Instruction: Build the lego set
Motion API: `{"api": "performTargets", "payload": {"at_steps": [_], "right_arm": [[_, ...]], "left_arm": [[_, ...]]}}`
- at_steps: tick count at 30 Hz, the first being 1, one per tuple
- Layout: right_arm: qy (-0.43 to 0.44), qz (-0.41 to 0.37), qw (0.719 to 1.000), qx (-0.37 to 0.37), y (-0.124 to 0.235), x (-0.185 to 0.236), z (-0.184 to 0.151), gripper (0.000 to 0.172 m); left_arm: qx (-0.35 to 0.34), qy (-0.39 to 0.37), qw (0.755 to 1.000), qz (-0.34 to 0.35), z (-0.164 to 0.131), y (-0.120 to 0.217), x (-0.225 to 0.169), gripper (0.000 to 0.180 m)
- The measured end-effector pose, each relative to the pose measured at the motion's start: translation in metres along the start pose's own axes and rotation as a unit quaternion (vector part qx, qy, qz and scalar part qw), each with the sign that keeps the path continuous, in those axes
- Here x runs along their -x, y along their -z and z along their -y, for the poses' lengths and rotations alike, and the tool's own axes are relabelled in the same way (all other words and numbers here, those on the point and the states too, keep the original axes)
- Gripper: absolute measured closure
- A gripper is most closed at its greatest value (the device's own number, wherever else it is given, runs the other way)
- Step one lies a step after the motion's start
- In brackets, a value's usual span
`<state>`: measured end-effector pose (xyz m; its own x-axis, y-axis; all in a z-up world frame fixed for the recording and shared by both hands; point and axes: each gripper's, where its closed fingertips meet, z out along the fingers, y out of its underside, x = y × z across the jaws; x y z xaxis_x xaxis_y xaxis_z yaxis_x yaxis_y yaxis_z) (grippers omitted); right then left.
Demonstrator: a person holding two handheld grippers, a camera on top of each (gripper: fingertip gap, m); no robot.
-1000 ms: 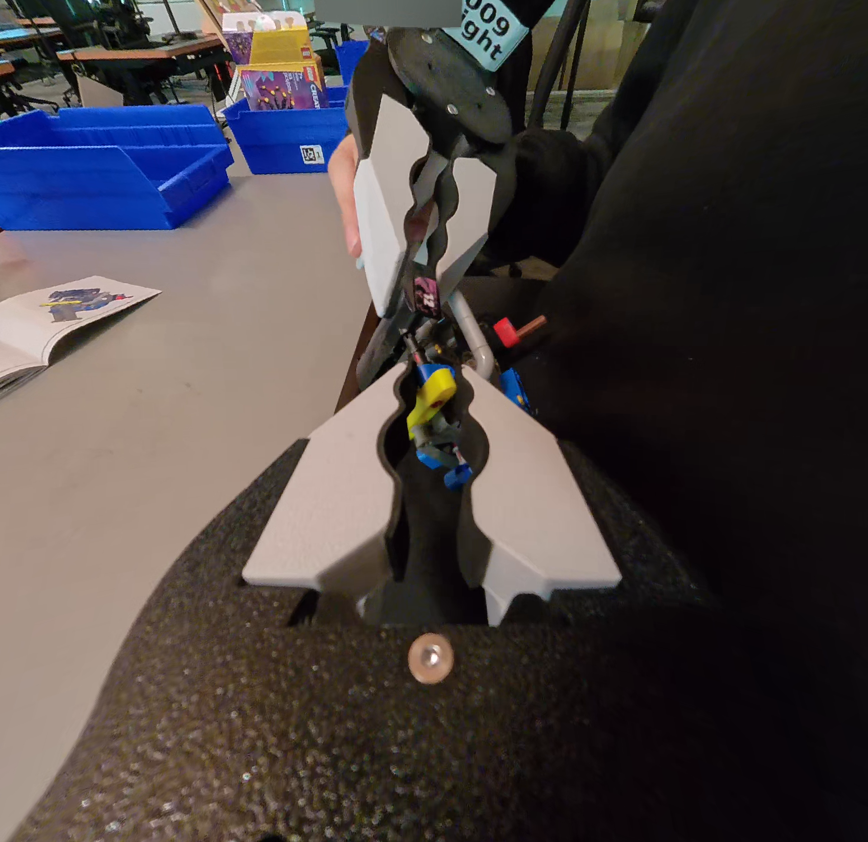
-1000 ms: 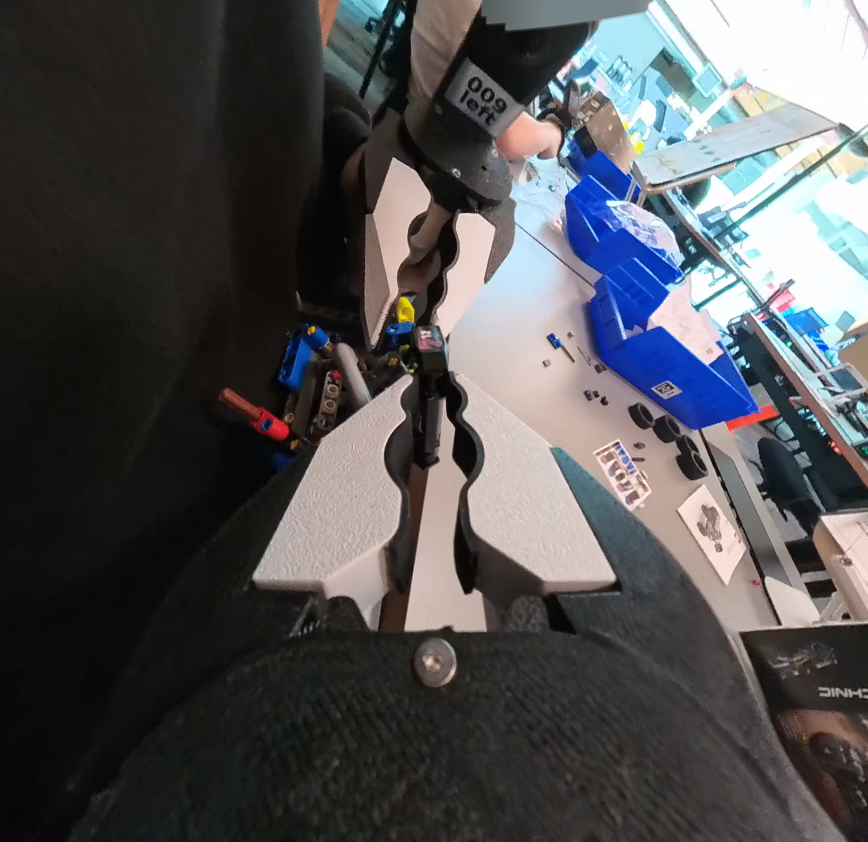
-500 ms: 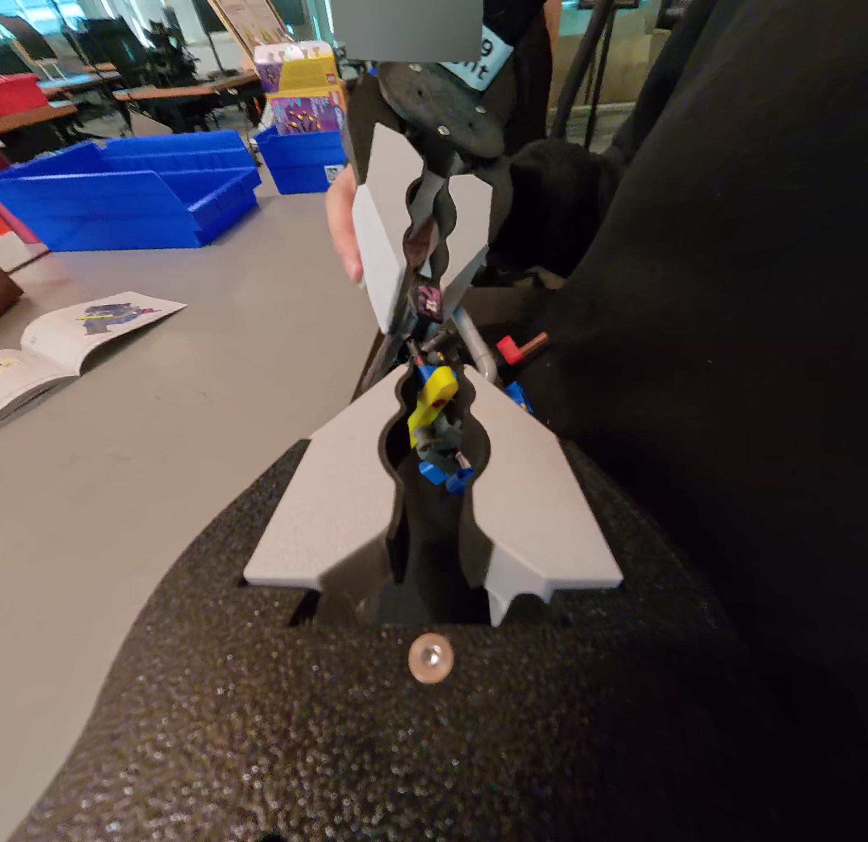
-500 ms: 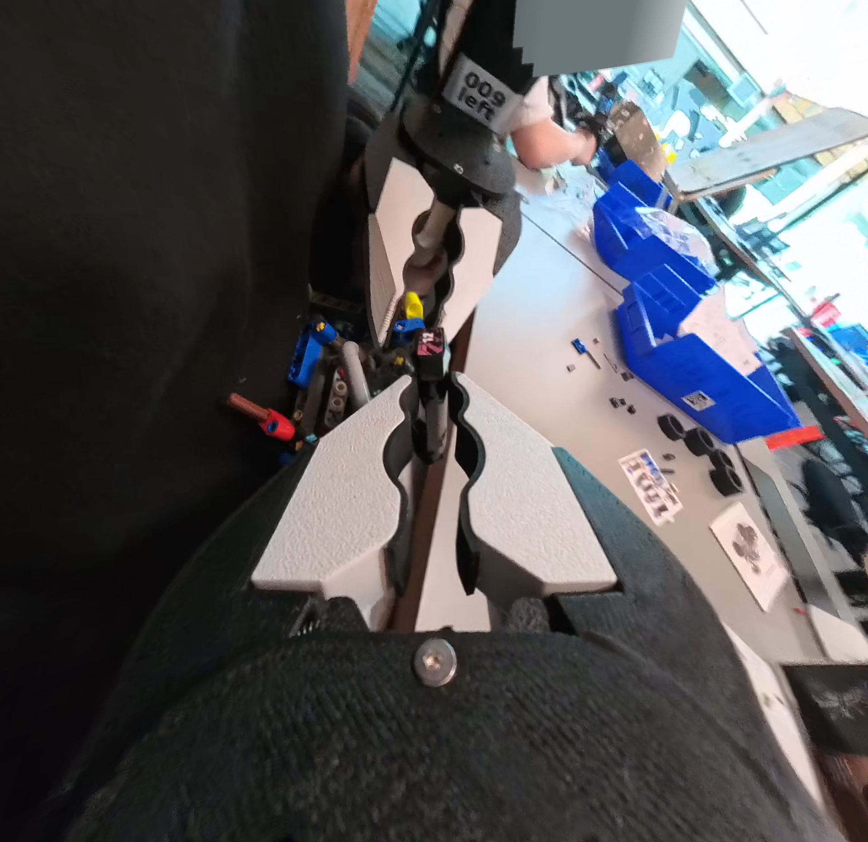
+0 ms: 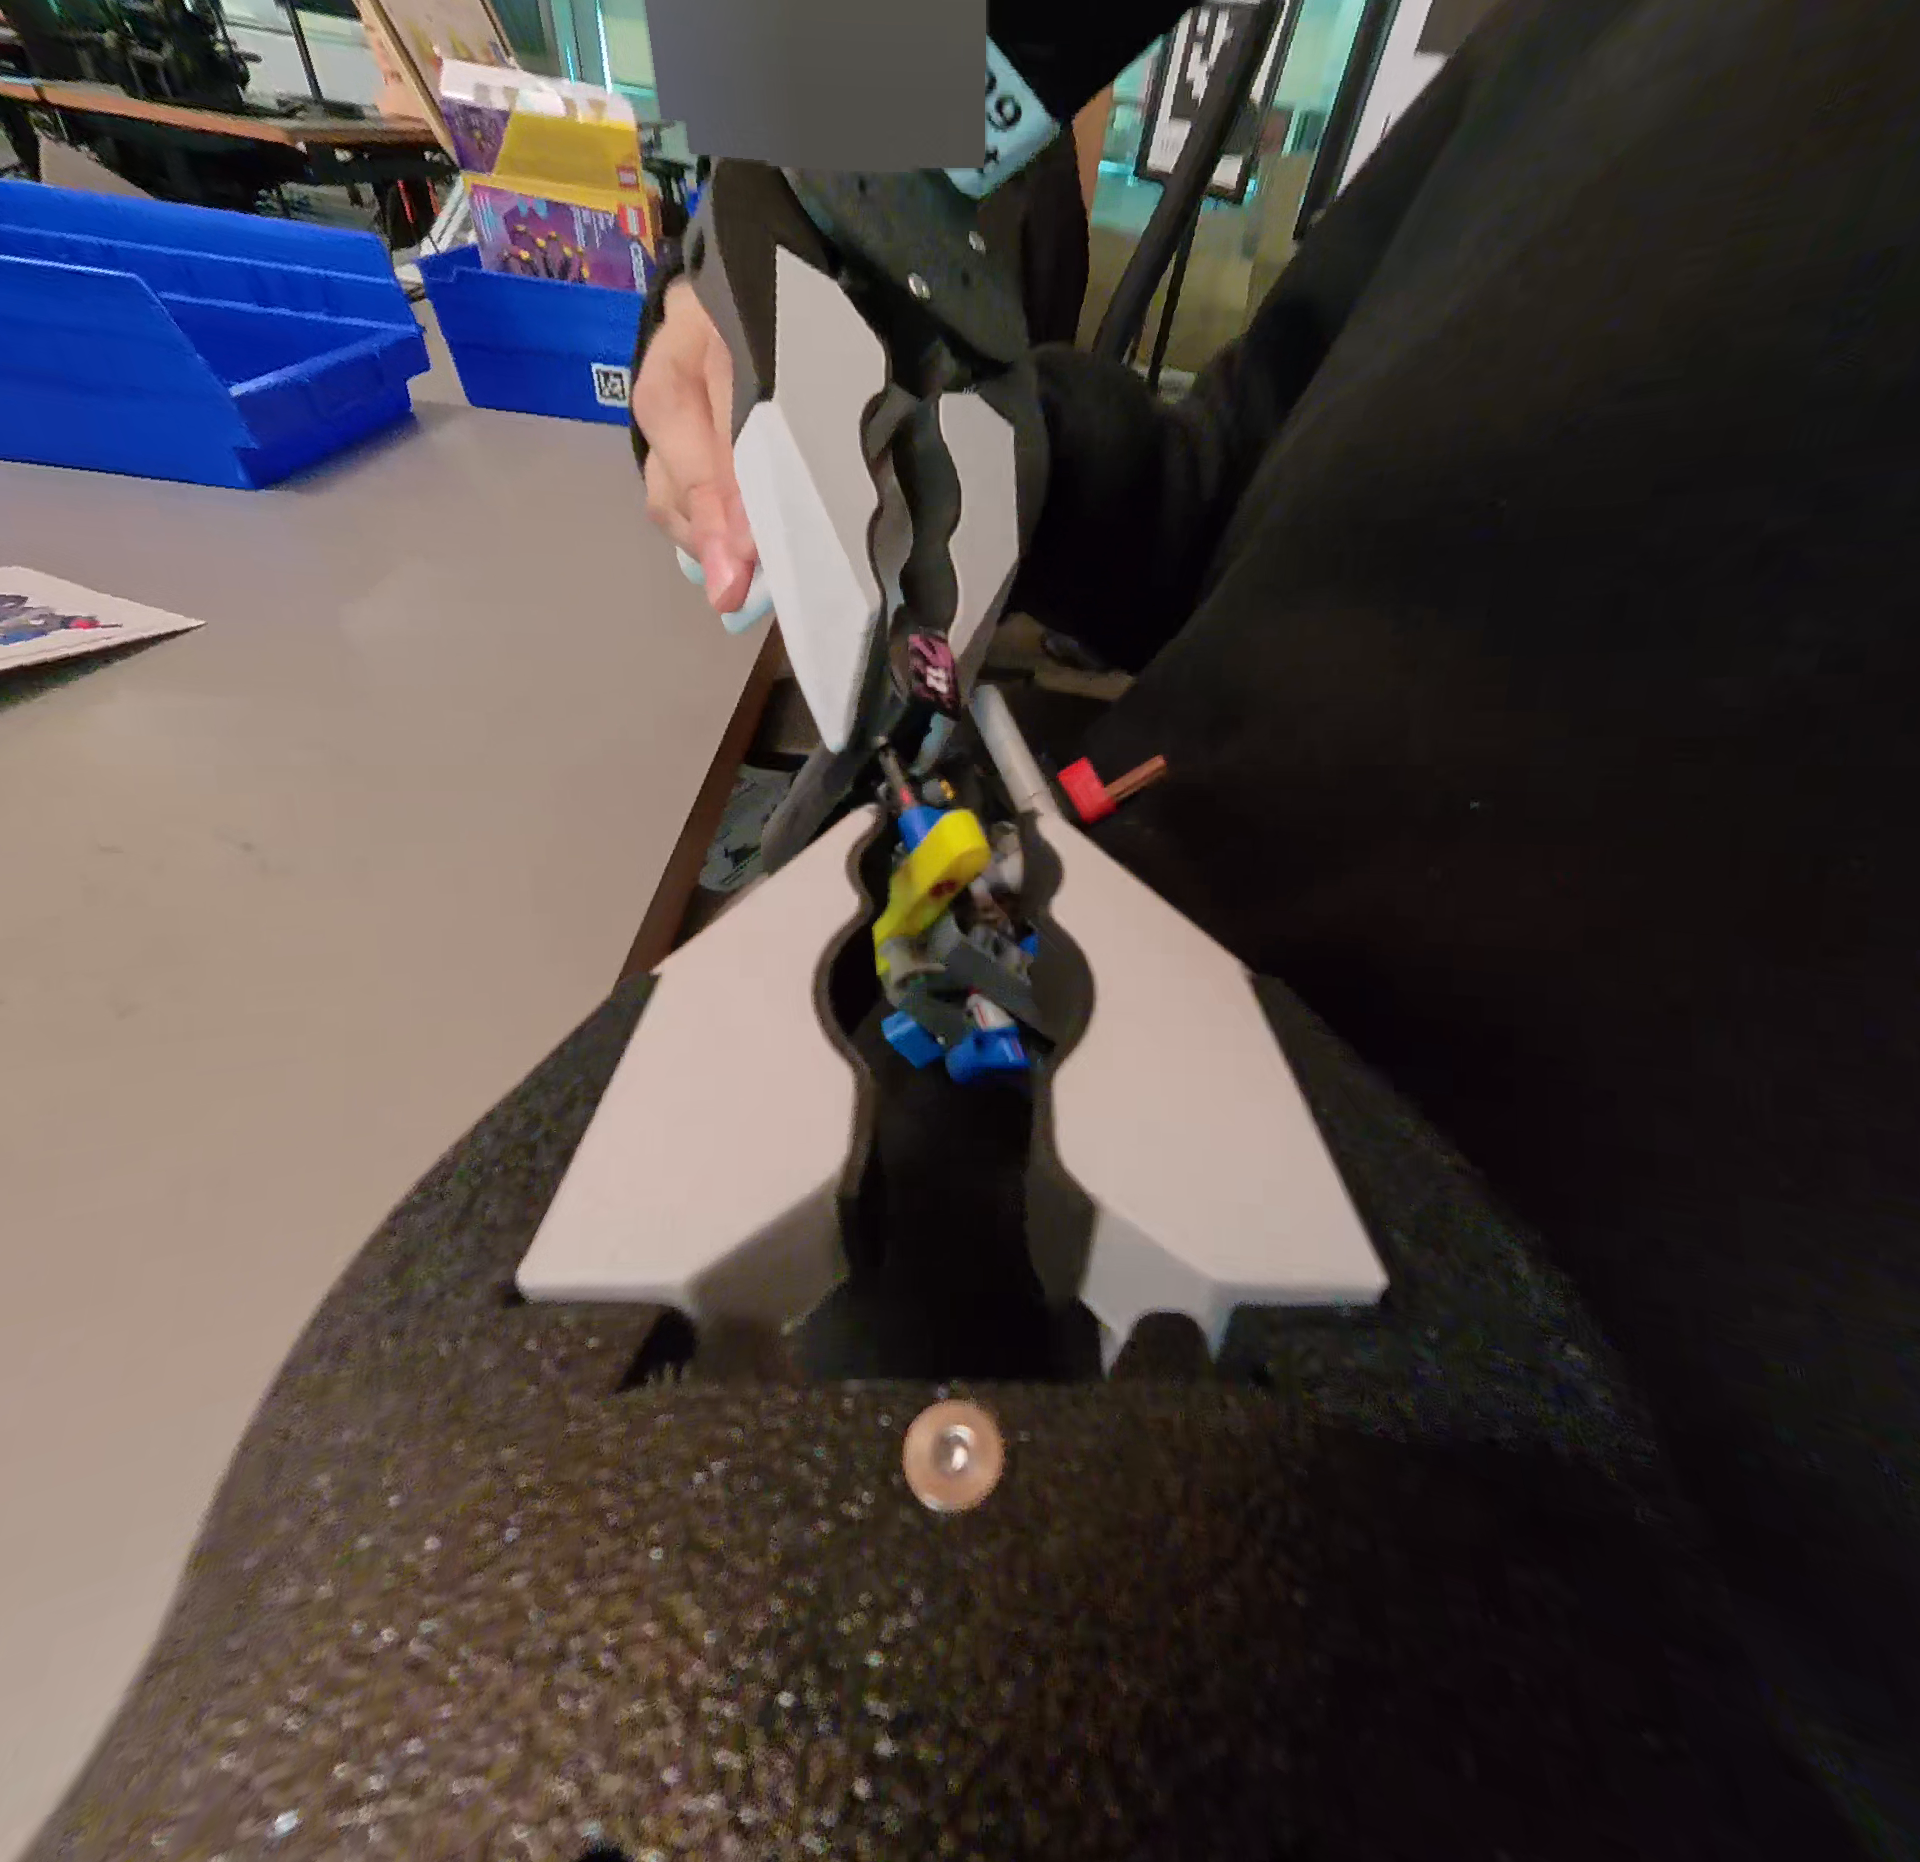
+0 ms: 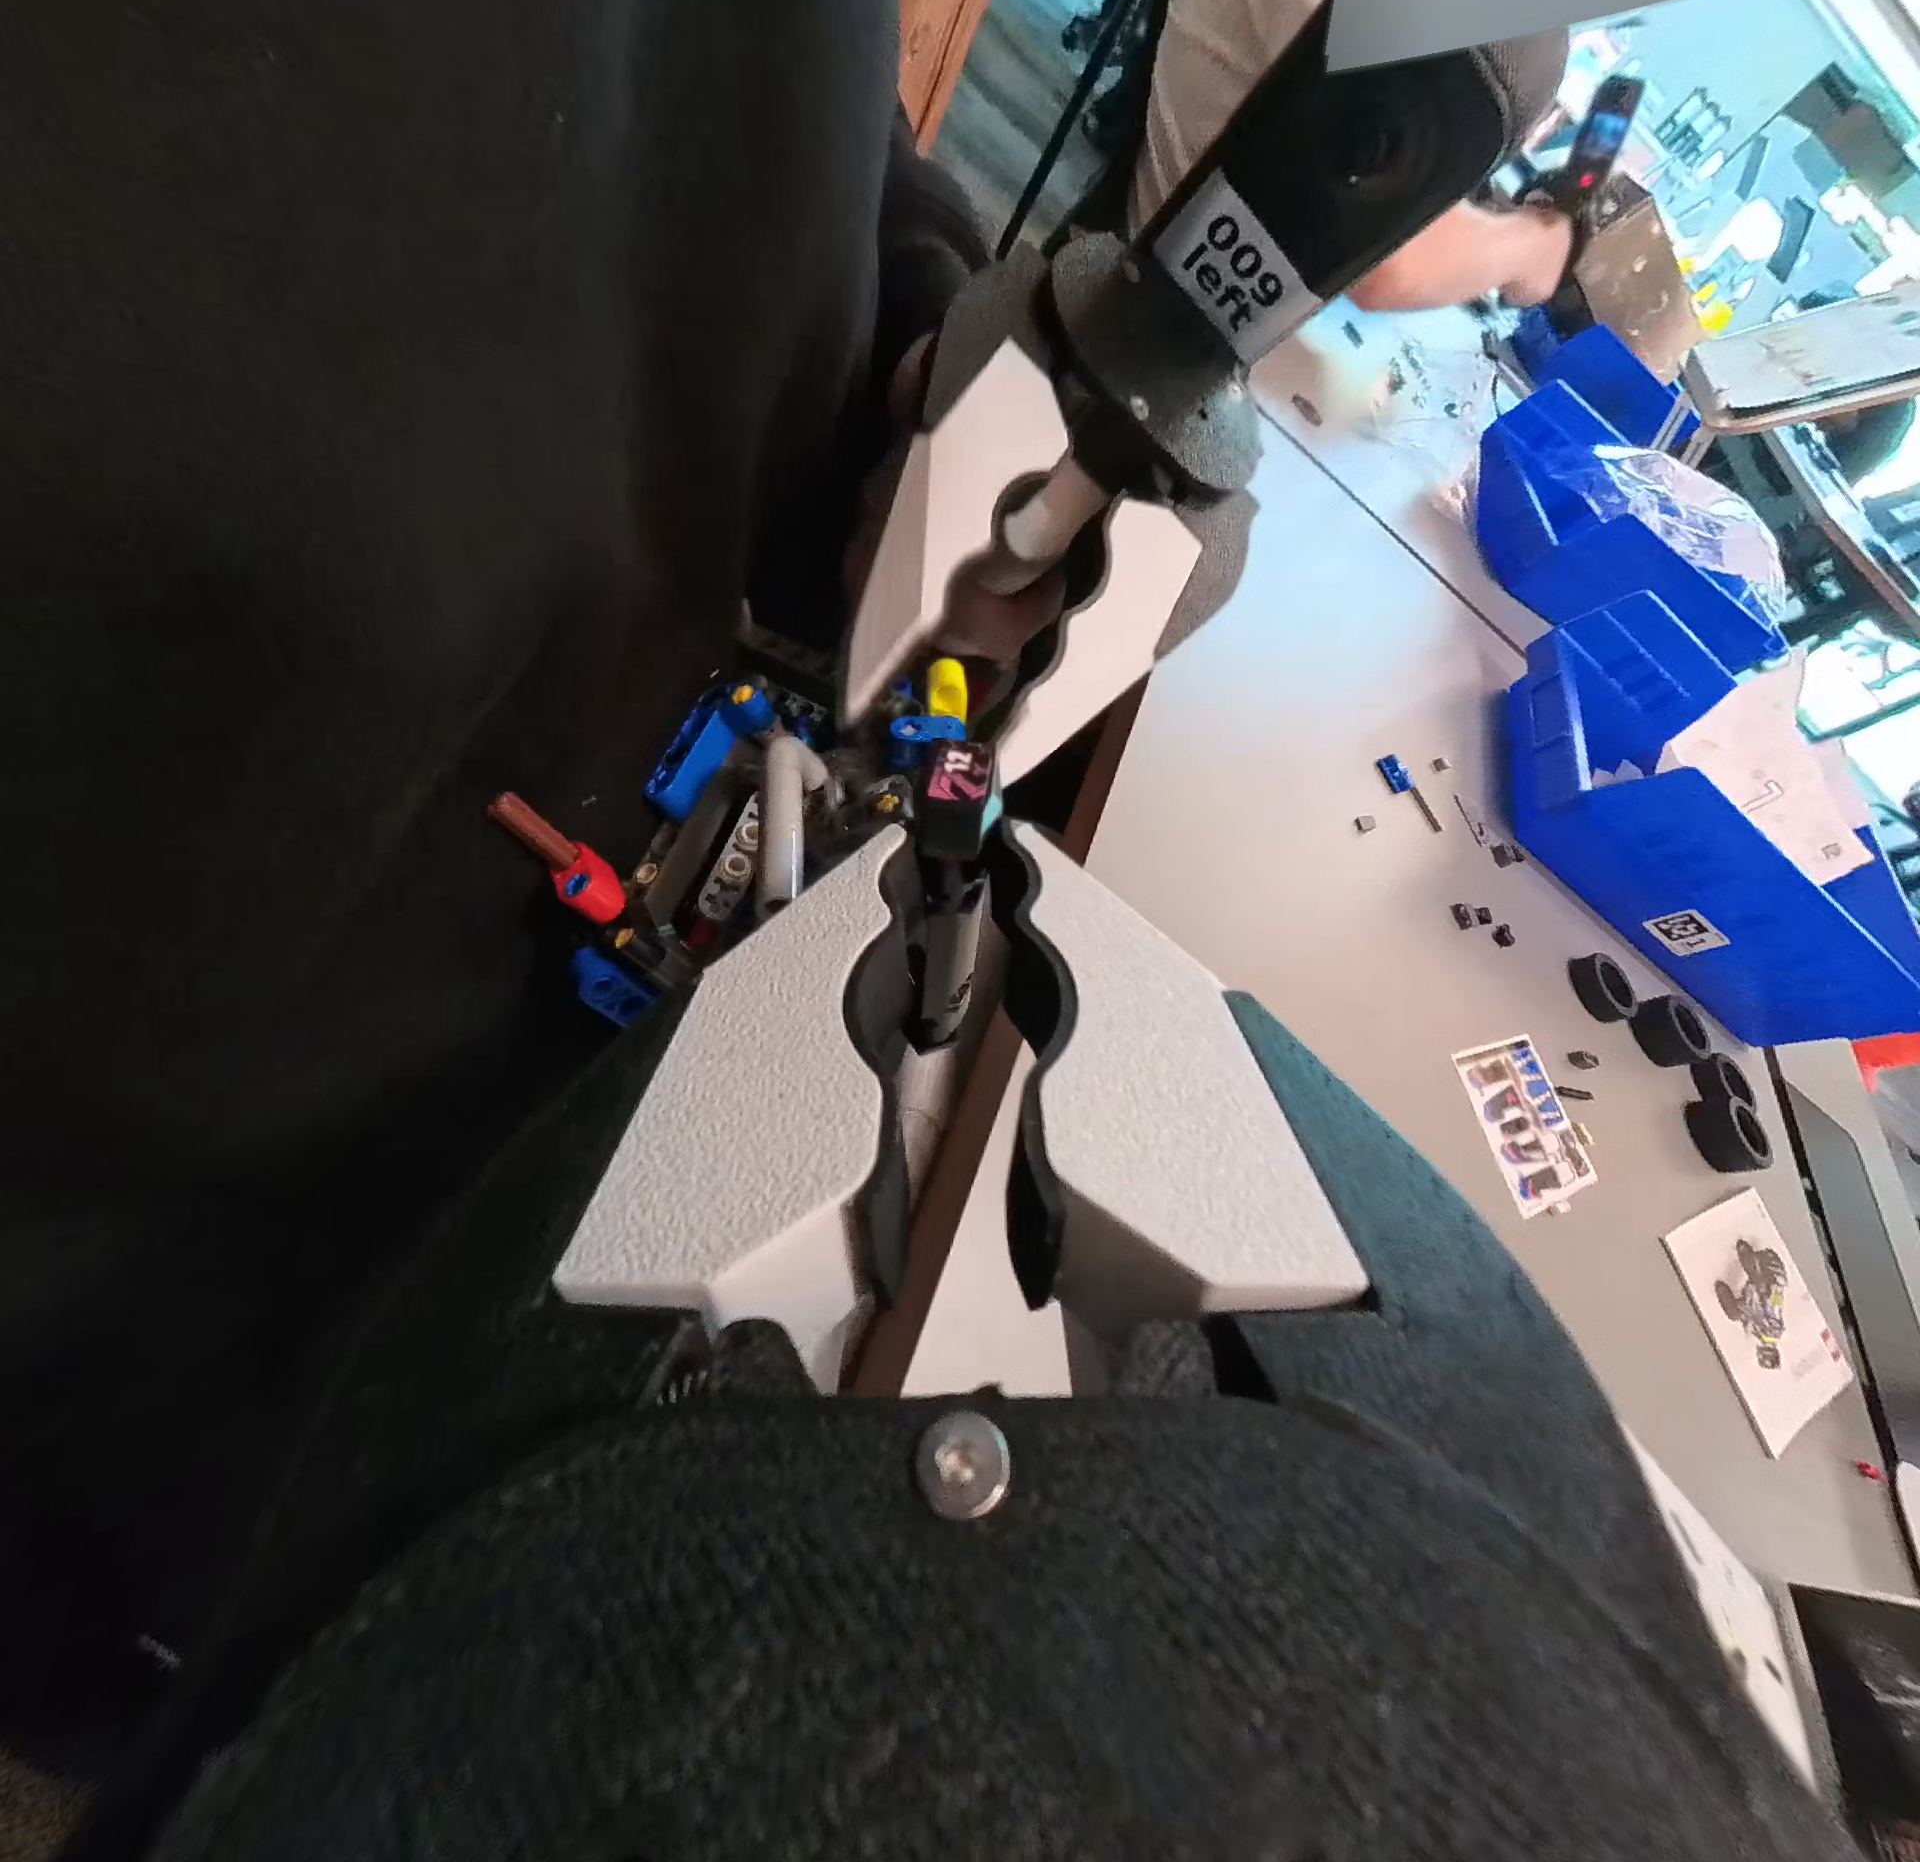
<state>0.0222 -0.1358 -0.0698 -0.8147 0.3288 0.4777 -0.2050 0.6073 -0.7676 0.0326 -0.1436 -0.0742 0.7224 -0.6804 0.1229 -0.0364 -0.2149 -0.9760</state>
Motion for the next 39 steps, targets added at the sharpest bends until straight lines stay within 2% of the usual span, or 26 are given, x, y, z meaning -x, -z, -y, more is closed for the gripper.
{"api": "performTargets", "payload": {"at_steps": [3,5,7,8,10,16,19,24,31,32,34,35,39], "right_arm": [[0.007,-0.017,1.000,-0.007,0.005,-0.001,0.002,0.162],[0.008,-0.024,1.000,-0.007,0.006,0.000,0.003,0.162],[0.007,-0.026,1.000,-0.008,0.005,0.000,0.003,0.162],[0.005,-0.027,1.000,-0.009,0.006,0.000,0.003,0.162],[0.006,-0.025,1.000,-0.007,0.006,0.000,0.004,0.162],[0.012,-0.023,1.000,-0.010,0.006,0.001,0.007,0.162],[0.011,-0.024,1.000,-0.010,0.006,0.001,0.006,0.162],[0.006,-0.023,1.000,-0.009,0.005,0.003,0.006,0.162],[-0.002,-0.013,1.000,-0.018,0.005,0.004,0.007,0.161],[-0.003,-0.011,1.000,-0.018,0.005,0.005,0.007,0.161],[-0.003,-0.007,1.000,-0.017,0.004,0.005,0.007,0.161],[-0.005,-0.005,1.000,-0.016,0.004,0.006,0.006,0.161],[-0.020,0.000,1.000,-0.019,0.001,0.007,0.006,0.161]], "left_arm": [[-0.009,0.029,0.999,0.032,0.001,0.012,0.010,0.144],[0.010,0.089,0.995,0.047,-0.008,0.017,0.018,0.140],[0.016,0.173,0.985,0.017,-0.012,0.017,0.013,0.145],[0.010,0.202,0.979,-0.013,-0.010,0.017,0.007,0.156],[0.008,0.251,0.967,-0.040,-0.011,0.017,0.003,0.162],[-0.007,0.317,0.945,-0.076,-0.009,0.018,0.003,0.164],[-0.008,0.330,0.941,-0.077,-0.010,0.018,0.002,0.165],[-0.004,0.302,0.951,-0.065,-0.010,0.018,0.002,0.168],[-0.055,0.392,0.909,-0.132,-0.008,0.019,0.001,0.169],[-0.052,0.400,0.905,-0.132,-0.010,0.019,0.002,0.176],[-0.049,0.403,0.904,-0.131,-0.012,0.018,0.003,0.176],[-0.043,0.398,0.908,-0.125,-0.013,0.018,0.003,0.176],[0.015,0.311,0.947,-0.079,-0.017,0.018,0.002,0.177]]}}
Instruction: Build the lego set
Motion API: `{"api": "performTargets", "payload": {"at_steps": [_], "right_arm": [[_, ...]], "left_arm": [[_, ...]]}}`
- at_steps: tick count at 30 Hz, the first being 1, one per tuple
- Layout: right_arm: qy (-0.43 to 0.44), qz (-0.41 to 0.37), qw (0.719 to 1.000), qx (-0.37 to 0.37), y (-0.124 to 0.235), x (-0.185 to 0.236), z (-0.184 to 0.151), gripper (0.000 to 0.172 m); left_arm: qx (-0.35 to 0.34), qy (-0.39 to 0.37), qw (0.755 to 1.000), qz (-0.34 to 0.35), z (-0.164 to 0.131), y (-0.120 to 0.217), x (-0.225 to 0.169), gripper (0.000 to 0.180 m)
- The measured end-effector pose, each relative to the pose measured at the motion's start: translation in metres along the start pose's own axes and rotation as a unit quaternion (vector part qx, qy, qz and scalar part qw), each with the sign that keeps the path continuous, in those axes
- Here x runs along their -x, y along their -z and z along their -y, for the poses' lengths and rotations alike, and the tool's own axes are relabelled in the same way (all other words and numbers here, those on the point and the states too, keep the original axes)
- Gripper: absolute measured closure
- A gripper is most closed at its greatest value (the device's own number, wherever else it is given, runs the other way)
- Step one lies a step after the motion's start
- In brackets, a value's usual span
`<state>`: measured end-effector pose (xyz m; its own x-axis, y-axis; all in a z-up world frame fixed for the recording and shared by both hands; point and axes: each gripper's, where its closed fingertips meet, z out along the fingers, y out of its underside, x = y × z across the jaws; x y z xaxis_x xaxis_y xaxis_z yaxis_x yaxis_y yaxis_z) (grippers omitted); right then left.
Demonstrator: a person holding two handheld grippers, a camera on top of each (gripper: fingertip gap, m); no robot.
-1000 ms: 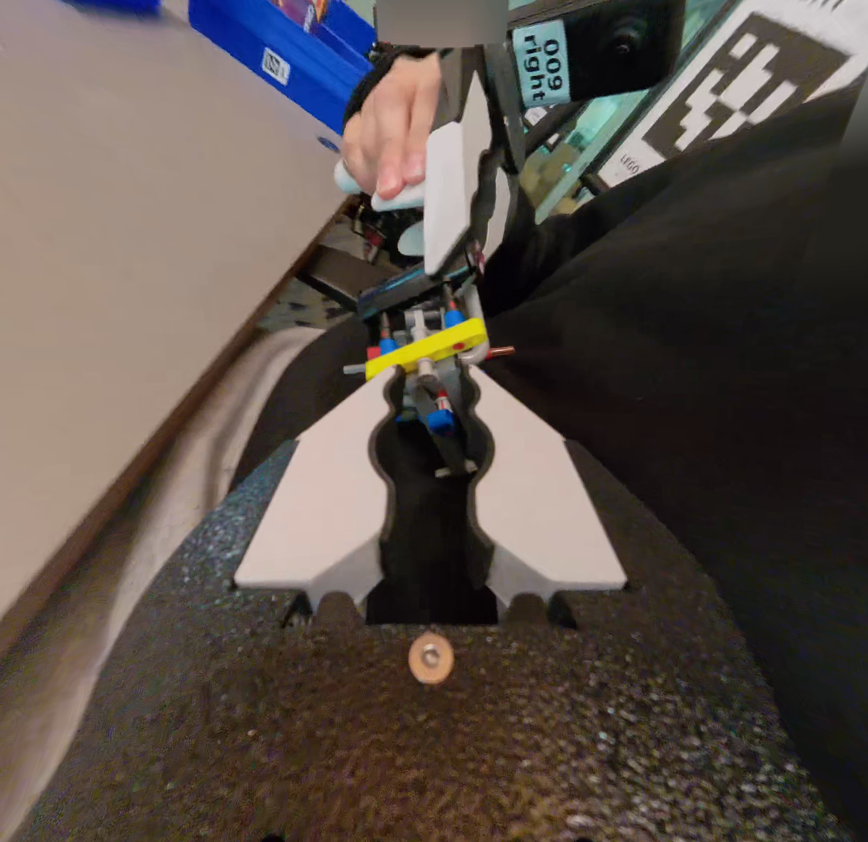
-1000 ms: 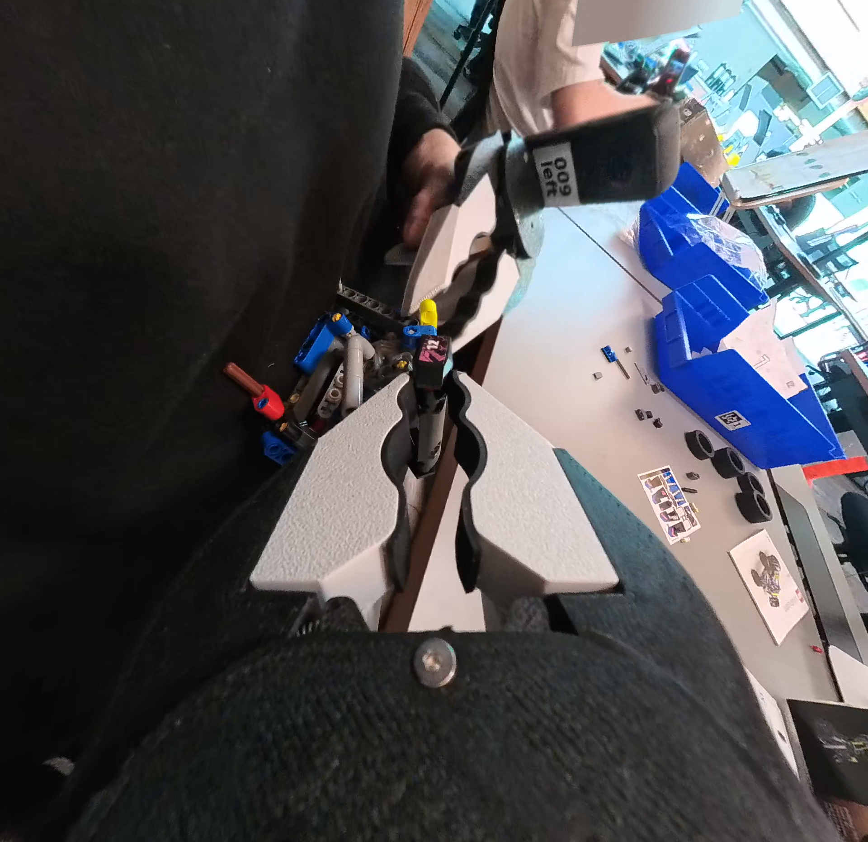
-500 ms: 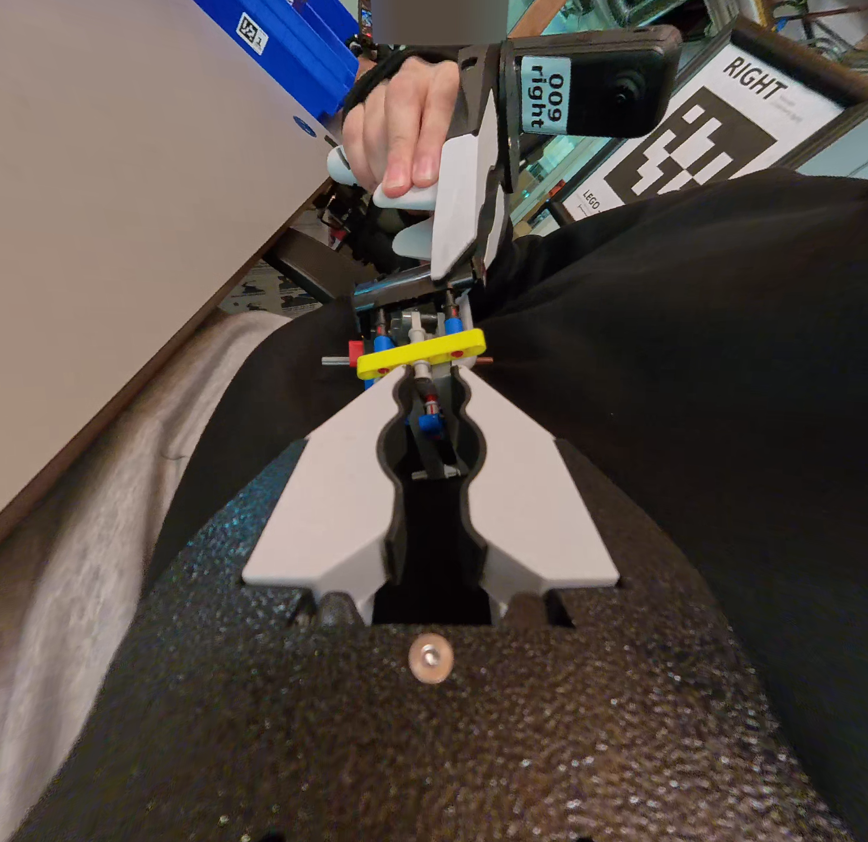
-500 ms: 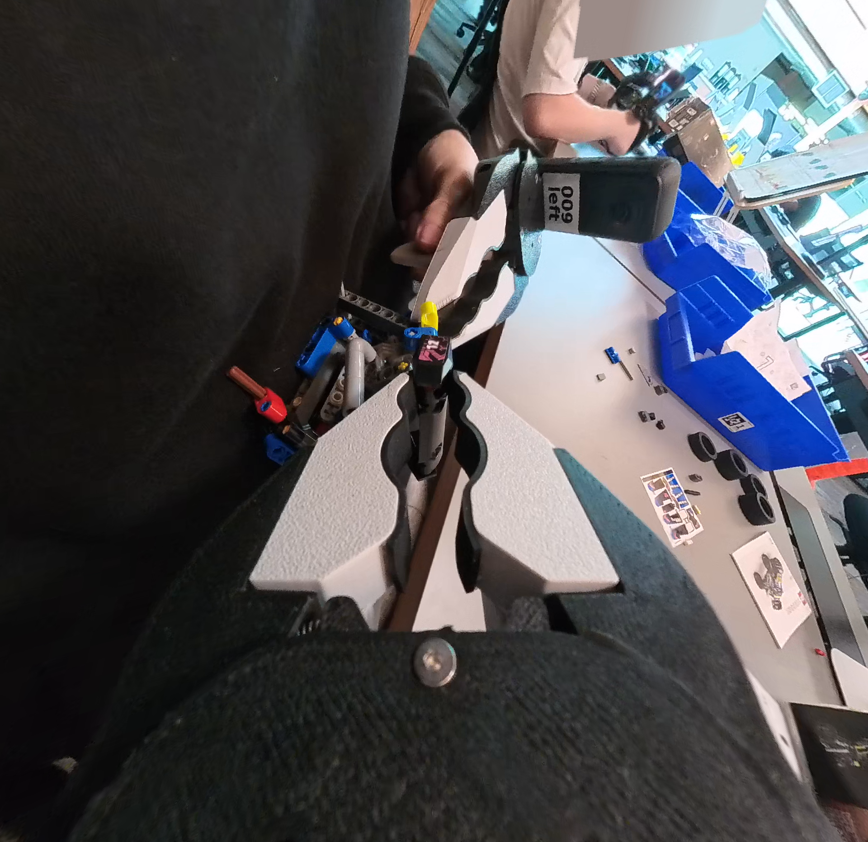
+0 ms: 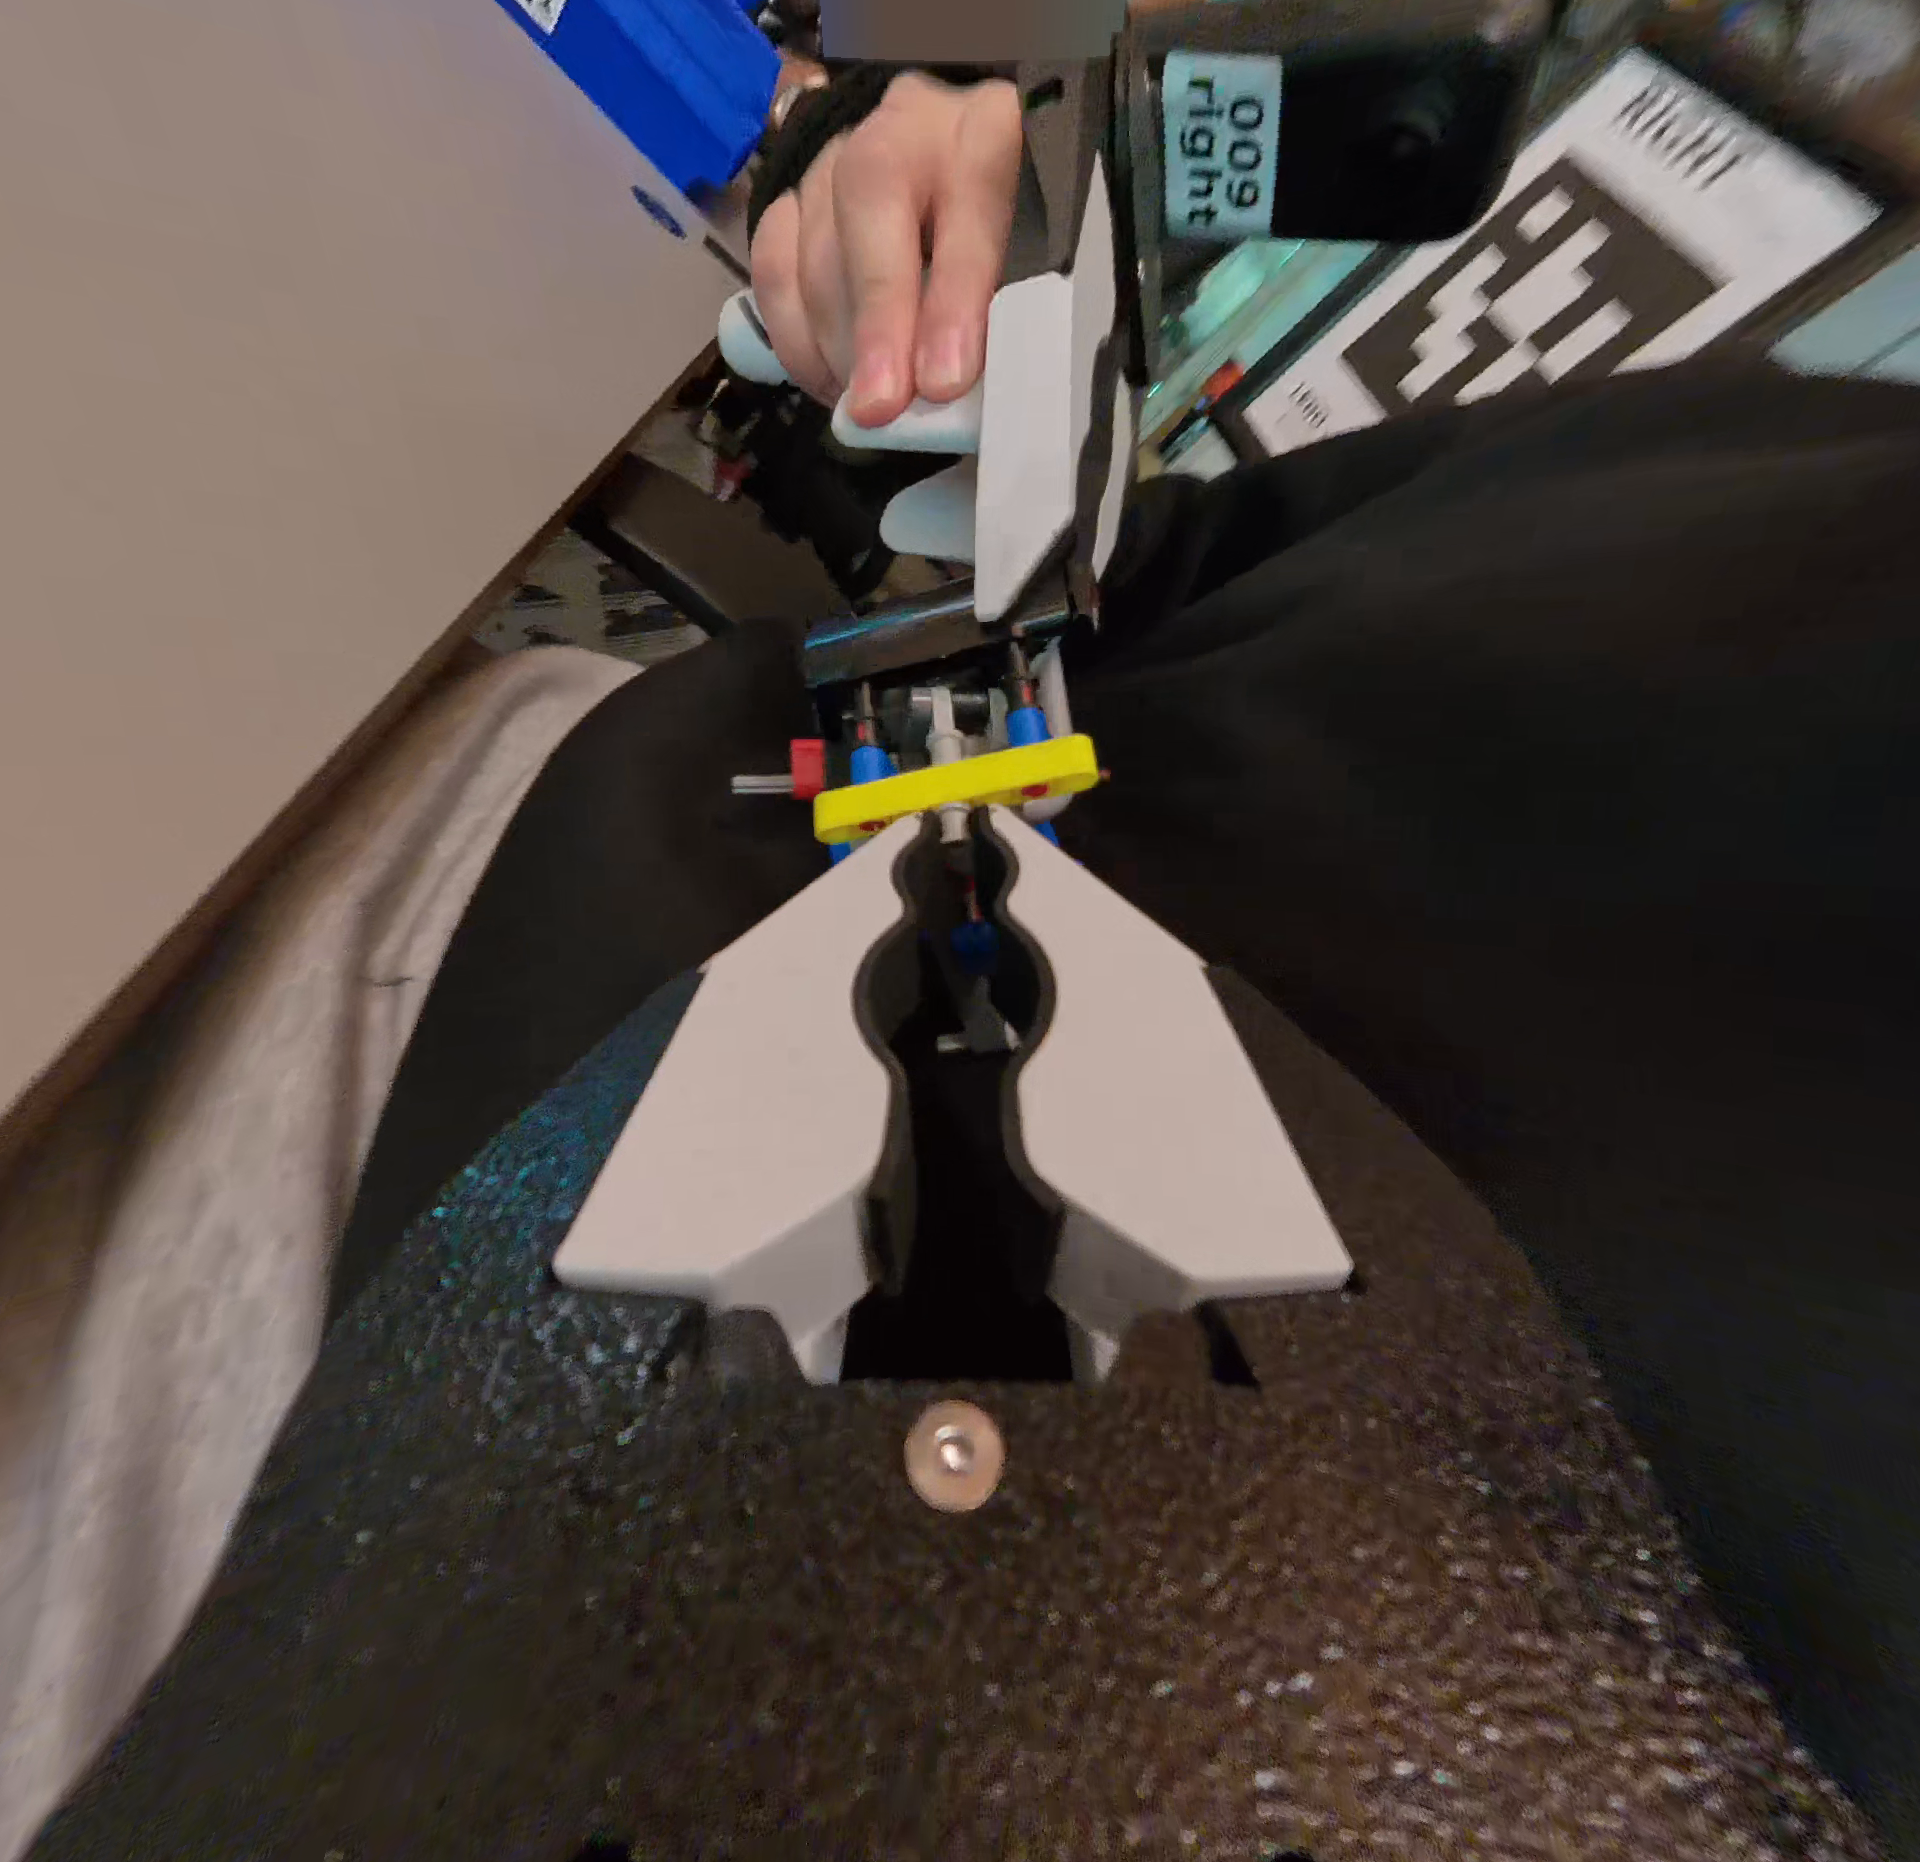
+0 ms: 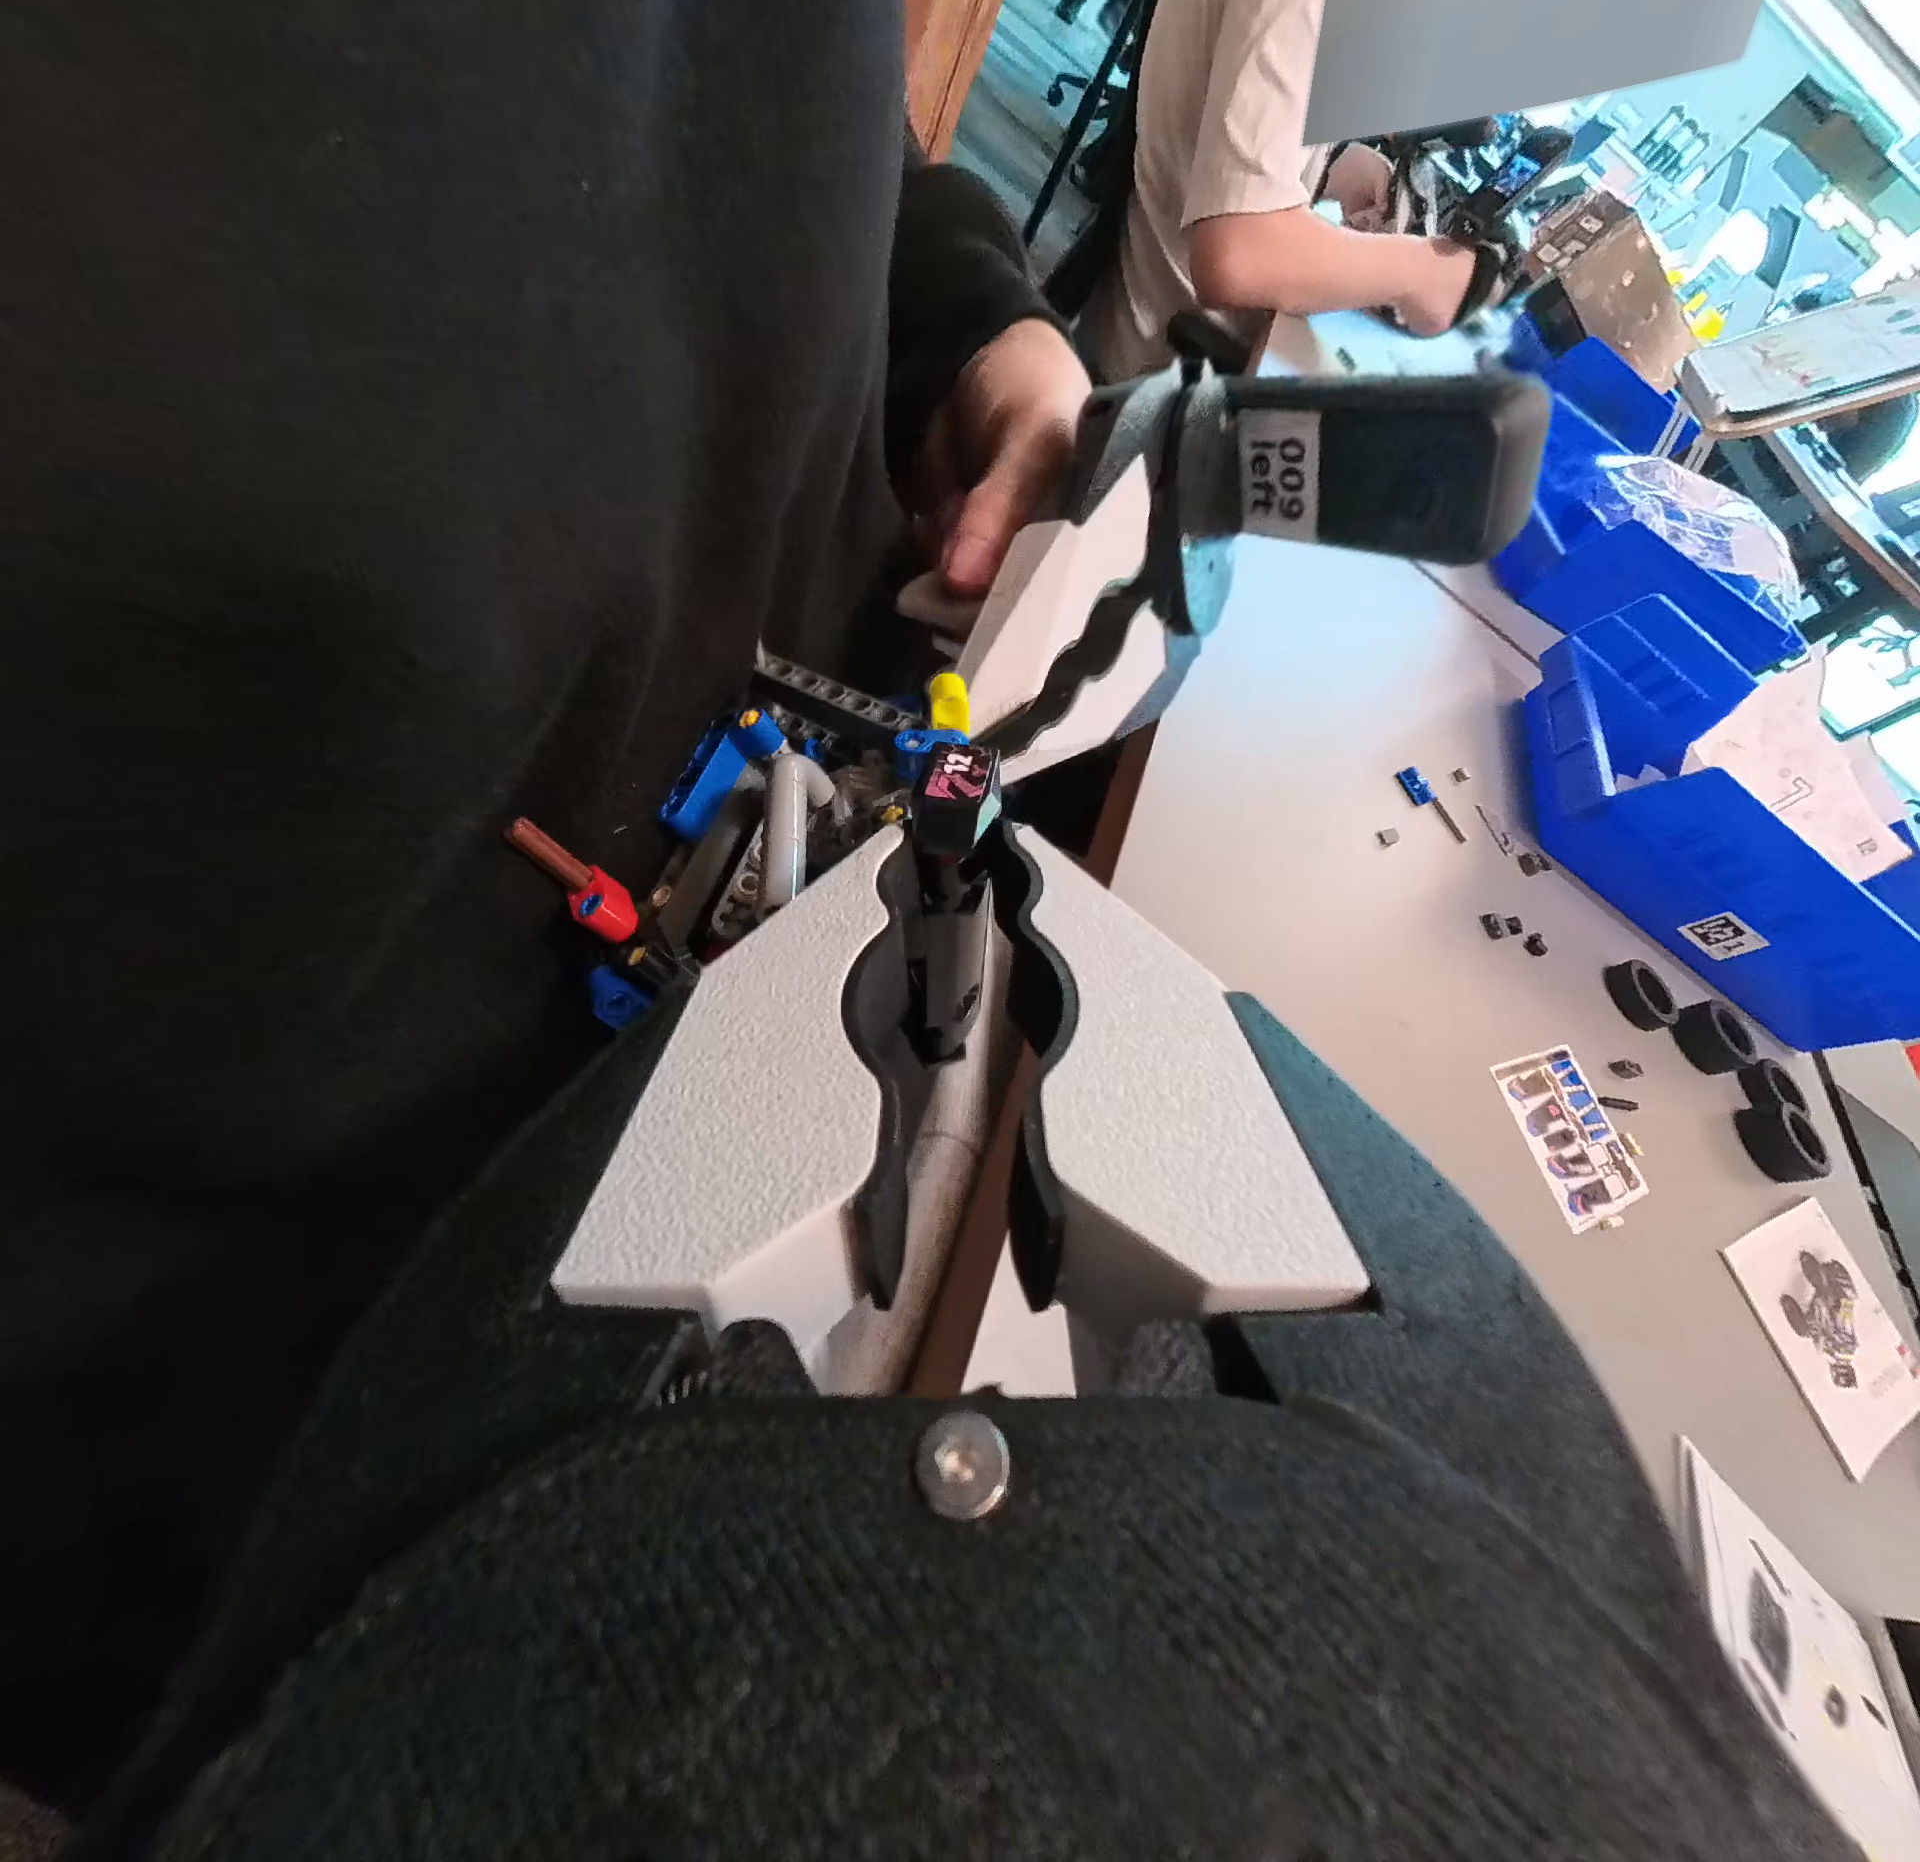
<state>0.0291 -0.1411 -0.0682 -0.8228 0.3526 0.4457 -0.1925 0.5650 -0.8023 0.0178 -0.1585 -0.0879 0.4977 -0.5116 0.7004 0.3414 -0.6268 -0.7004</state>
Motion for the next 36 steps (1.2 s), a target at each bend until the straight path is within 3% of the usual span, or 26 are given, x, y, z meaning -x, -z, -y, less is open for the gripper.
{"api": "performTargets", "payload": {"at_steps": [3,7,14,21,30,36], "right_arm": [[-0.009,0.009,1.000,0.003,0.001,0.001,0.000,0.161],[-0.018,0.028,0.999,0.011,0.004,0.004,-0.001,0.161],[0.025,0.095,0.994,0.057,0.008,0.012,0.004,0.159],[0.031,0.107,0.992,0.063,0.007,0.016,0.004,0.158],[0.004,0.043,0.998,0.049,0.016,0.006,0.002,0.157],[0.003,-0.017,0.998,0.059,0.021,0.002,-0.003,0.161]], "left_arm": [[0.003,-0.032,0.999,0.023,0.000,-0.004,0.002,0.178],[-0.027,-0.012,1.000,0.004,0.001,-0.008,0.002,0.178],[-0.010,-0.031,0.999,0.007,0.001,-0.015,-0.001,0.179],[-0.014,-0.028,0.999,0.004,0.001,-0.016,0.000,0.179],[-0.025,-0.067,0.997,0.024,0.010,-0.012,-0.004,0.177],[-0.037,-0.054,0.998,0.023,0.009,-0.010,-0.002,0.177]]}}
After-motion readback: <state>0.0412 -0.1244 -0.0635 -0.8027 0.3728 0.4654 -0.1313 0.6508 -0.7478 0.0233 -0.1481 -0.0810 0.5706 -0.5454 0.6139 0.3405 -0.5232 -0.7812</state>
